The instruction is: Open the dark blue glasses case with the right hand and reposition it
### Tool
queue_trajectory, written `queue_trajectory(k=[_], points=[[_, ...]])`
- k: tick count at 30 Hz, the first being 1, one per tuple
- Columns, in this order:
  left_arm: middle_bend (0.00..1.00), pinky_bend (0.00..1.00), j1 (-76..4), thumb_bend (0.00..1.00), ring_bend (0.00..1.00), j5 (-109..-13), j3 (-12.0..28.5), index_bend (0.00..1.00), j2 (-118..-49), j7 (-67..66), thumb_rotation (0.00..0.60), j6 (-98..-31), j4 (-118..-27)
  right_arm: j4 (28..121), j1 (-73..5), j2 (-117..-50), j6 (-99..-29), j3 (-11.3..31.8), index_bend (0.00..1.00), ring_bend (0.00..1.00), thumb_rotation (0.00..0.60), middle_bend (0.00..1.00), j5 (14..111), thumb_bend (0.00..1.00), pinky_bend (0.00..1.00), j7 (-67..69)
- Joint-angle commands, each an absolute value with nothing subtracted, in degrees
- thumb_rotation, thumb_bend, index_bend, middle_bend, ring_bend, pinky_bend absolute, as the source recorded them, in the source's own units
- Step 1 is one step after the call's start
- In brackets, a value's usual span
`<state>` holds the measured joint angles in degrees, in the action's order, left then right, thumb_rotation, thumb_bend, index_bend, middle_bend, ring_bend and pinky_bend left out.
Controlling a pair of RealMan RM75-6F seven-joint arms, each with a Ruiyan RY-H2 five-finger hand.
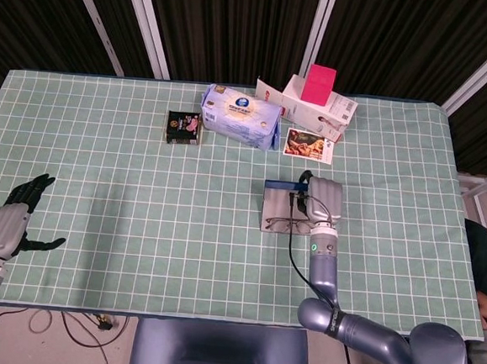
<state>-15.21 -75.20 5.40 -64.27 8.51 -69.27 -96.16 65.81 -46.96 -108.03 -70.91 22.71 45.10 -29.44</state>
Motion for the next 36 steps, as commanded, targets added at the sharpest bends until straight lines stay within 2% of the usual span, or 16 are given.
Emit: queue_trajectory(k=[1, 11, 28, 30, 32, 34, 36], points=[[0.00, 0.00, -15.23, 0.01, 0.00, -75.10, 5.41, 0.00, -64.28, 8.51, 0.600, -69.20, -96.18, 62.93, -47.66, -109.51, -70.46, 23.45, 0.52, 1.00, 0.600, 0.93, 46.93, 0.55, 1.00, -27.04], [0.00, 0.00, -15.24, 0.01, 0.00, -74.92, 5.46, 0.00, -64.29, 8.48, 0.600, -69.13, -96.27, 57.68, -48.92, -111.70, -68.97, 24.82, 0.52, 1.00, 0.600, 0.93, 48.92, 0.54, 1.00, -24.76], [0.00, 0.00, -15.31, 0.01, 0.00, -74.78, 5.45, 0.00, -64.25, 8.75, 0.600, -68.82, -96.43, 47.81, -55.84, -114.61, -63.46, 30.40, 0.50, 1.00, 0.600, 0.93, 47.09, 0.52, 1.00, -27.13], [0.00, 0.00, -15.31, 0.01, 0.00, -74.72, 5.48, 0.00, -64.25, 8.78, 0.600, -68.81, -96.44, 46.13, -56.88, -114.95, -62.79, 31.16, 0.41, 1.00, 0.600, 0.93, 46.68, 0.50, 1.00, -27.50], [0.00, 0.00, -15.31, 0.01, 0.00, -74.77, 5.48, 0.00, -64.25, 8.73, 0.600, -68.85, -96.44, 44.39, -57.98, -115.21, -61.82, 32.03, 0.21, 1.00, 0.600, 0.93, 45.80, 0.46, 1.00, -28.47], [0.00, 0.00, -15.30, 0.01, 0.00, -74.78, 5.47, 0.00, -64.27, 8.68, 0.600, -68.88, -96.45, 43.51, -58.71, -115.16, -61.10, 32.68, 0.06, 1.00, 0.600, 0.92, 44.93, 0.42, 1.00, -29.64], [0.00, 0.00, -15.29, 0.01, 0.00, -74.80, 5.48, 0.00, -64.30, 8.65, 0.600, -68.93, -96.45, 43.45, -59.09, -114.88, -61.17, 33.20, 0.00, 1.00, 0.600, 0.92, 44.61, 0.40, 1.00, -30.12]])
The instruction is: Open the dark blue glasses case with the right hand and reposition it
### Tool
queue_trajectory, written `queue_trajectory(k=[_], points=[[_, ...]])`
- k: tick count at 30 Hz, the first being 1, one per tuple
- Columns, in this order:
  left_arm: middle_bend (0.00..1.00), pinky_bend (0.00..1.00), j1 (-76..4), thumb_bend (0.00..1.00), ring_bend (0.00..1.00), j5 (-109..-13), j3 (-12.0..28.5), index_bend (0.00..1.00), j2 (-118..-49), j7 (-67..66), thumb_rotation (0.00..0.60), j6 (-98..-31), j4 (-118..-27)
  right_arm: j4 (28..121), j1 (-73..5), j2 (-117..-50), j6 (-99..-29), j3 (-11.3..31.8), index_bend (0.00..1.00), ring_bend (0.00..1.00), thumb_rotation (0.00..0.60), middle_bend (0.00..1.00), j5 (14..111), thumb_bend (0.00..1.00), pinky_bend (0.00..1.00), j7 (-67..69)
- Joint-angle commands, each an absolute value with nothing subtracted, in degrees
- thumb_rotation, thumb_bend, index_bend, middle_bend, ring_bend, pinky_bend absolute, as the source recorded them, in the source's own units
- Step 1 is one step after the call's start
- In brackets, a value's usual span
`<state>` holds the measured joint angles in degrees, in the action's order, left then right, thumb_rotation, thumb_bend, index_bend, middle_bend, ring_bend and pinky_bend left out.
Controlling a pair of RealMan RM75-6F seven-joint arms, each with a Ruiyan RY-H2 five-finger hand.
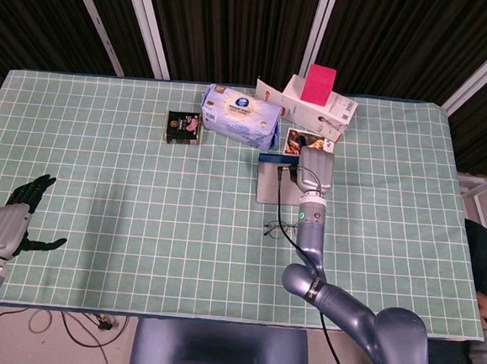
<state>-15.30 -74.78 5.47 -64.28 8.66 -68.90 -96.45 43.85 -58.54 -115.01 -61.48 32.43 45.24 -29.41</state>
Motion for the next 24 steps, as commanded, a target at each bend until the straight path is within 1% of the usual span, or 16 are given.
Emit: queue_trajectory(k=[1, 4, 9, 12, 14, 16, 18, 20, 21, 23, 24], points=[[0.00, 0.00, -15.29, 0.01, 0.00, -74.85, 5.47, 0.00, -64.31, 8.60, 0.600, -68.97, -96.46, 43.73, -59.05, -114.70, -61.43, 33.39, 0.00, 1.00, 0.600, 0.93, 44.54, 0.39, 1.00, -30.13], [0.00, 0.00, -15.30, 0.01, 0.00, -75.00, 5.37, 0.00, -64.36, 8.45, 0.600, -68.98, -96.47, 45.88, -58.19, -113.94, -62.15, 33.63, 0.00, 1.00, 0.600, 0.93, 43.68, 0.36, 1.00, -31.13], [0.00, 0.00, -15.12, 0.01, 0.00, -75.56, 5.26, 0.00, -64.46, 8.10, 0.600, -69.63, -96.33, 53.45, -54.95, -111.14, -65.23, 32.31, 0.00, 1.00, 0.600, 0.92, 43.94, 0.35, 1.00, -32.85], [0.00, 0.00, -14.96, 0.01, 0.00, -75.92, 5.22, 0.00, -64.54, 7.94, 0.600, -70.14, -96.16, 61.63, -50.98, -107.72, -68.57, 29.56, 0.00, 0.98, 0.600, 0.89, 46.09, 0.35, 1.00, -33.37], [0.00, 0.00, -14.88, 0.01, 0.00, -76.20, 5.16, 0.00, -64.56, 7.77, 0.600, -70.44, -96.00, 66.51, -48.14, -105.14, -71.01, 26.81, 0.00, 0.94, 0.600, 0.85, 48.81, 0.35, 0.96, -33.32], [0.00, 0.00, -14.74, 0.01, 0.00, -76.50, 5.09, 0.00, -64.54, 7.63, 0.600, -70.83, -95.86, 72.71, -44.25, -101.58, -73.60, 23.14, 0.00, 0.84, 0.600, 0.75, 51.90, 0.34, 0.88, -32.92], [0.00, 0.00, -14.61, 0.01, 0.00, -76.76, 4.99, 0.00, -64.51, 7.47, 0.600, -71.11, -95.74, 78.44, -40.78, -98.09, -75.66, 20.20, 0.00, 0.66, 0.600, 0.57, 54.09, 0.32, 0.71, -32.40], [0.00, 0.00, -14.50, 0.01, 0.00, -77.25, 4.71, 0.00, -64.40, 6.86, 0.600, -71.39, -95.46, 85.44, -36.63, -93.43, -77.77, 16.65, 0.00, 0.52, 0.600, 0.46, 56.23, 0.30, 0.59, -31.96], [0.00, 0.00, -14.45, 0.01, 0.00, -77.39, 4.66, 0.00, -64.38, 6.66, 0.600, -71.53, -95.40, 87.63, -35.22, -91.84, -78.47, 15.43, 0.00, 0.47, 0.600, 0.41, 56.83, 0.30, 0.55, -31.80], [0.00, 0.00, -14.37, 0.01, 0.00, -77.79, 4.55, 0.00, -64.37, 5.94, 0.600, -71.95, -95.09, 91.81, -32.20, -88.46, -80.41, 12.74, 0.00, 0.29, 0.600, 0.27, 58.38, 0.26, 0.41, -31.57], [0.00, 0.00, -14.32, 0.01, 0.00, -78.02, 4.48, 0.00, -64.42, 5.36, 0.600, -72.24, -94.89, 94.90, -29.82, -85.87, -82.10, 10.58, 0.00, 0.23, 0.600, 0.22, 60.05, 0.25, 0.37, -30.88]])
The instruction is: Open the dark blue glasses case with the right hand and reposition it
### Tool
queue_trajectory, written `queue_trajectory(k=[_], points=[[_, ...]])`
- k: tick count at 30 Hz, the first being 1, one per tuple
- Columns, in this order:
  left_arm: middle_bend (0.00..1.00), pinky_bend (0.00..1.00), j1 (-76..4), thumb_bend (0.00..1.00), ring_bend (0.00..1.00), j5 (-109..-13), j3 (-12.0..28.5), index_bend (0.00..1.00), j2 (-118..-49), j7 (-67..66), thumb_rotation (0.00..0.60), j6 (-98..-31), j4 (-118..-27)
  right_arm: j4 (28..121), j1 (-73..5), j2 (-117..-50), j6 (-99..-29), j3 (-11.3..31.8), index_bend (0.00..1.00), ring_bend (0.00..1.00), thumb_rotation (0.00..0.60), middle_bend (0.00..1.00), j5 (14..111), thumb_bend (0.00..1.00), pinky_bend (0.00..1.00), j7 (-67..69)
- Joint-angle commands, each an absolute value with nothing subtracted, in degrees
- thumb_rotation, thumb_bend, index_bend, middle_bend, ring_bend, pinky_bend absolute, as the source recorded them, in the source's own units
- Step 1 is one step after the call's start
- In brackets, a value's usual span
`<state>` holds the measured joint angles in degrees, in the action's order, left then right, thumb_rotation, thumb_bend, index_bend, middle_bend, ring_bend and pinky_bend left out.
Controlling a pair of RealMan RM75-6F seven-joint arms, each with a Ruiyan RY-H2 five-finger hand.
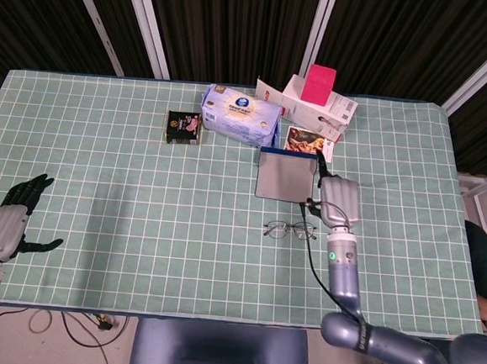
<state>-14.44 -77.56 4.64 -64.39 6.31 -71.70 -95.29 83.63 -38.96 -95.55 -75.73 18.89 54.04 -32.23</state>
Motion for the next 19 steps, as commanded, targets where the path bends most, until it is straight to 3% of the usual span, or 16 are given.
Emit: queue_trajectory(k=[1, 3, 5, 13, 19], points=[[0.00, 0.00, -14.29, 0.01, 0.00, -78.16, 4.41, 0.00, -64.47, 4.96, 0.600, -72.40, -94.77, 96.60, -28.41, -84.33, -83.01, 9.36, 0.00, 0.15, 0.600, 0.14, 60.99, 0.23, 0.33, -30.17], [0.00, 0.00, -14.21, 0.01, 0.00, -78.46, 4.25, 0.00, -64.65, 3.70, 0.600, -72.80, -94.41, 100.39, -24.55, -80.05, -85.39, 5.93, 0.00, 0.04, 0.600, 0.03, 63.79, 0.18, 0.29, -27.89], [0.00, 0.00, -14.18, 0.01, 0.00, -78.57, 4.11, 0.00, -64.81, 2.57, 0.600, -72.99, -94.12, 102.11, -22.03, -77.14, -86.94, 3.59, 0.00, 0.00, 0.600, 0.00, 65.99, 0.16, 0.27, -26.27], [0.00, 0.00, -14.20, 0.01, 0.00, -77.86, 4.09, 0.00, -65.20, -1.33, 0.600, -73.28, -93.43, 102.01, -13.15, -69.92, -93.69, -3.35, 0.00, 0.00, 0.600, 0.00, 74.97, 0.11, 0.24, -17.66], [0.00, 0.00, -14.07, 0.00, 0.00, -78.06, 4.07, 0.00, -65.78, -2.65, 0.600, -73.94, -93.45, 98.60, -9.77, -68.13, -95.18, -4.17, 0.00, 0.00, 0.600, 0.00, 77.59, 0.10, 0.24, -13.32]])
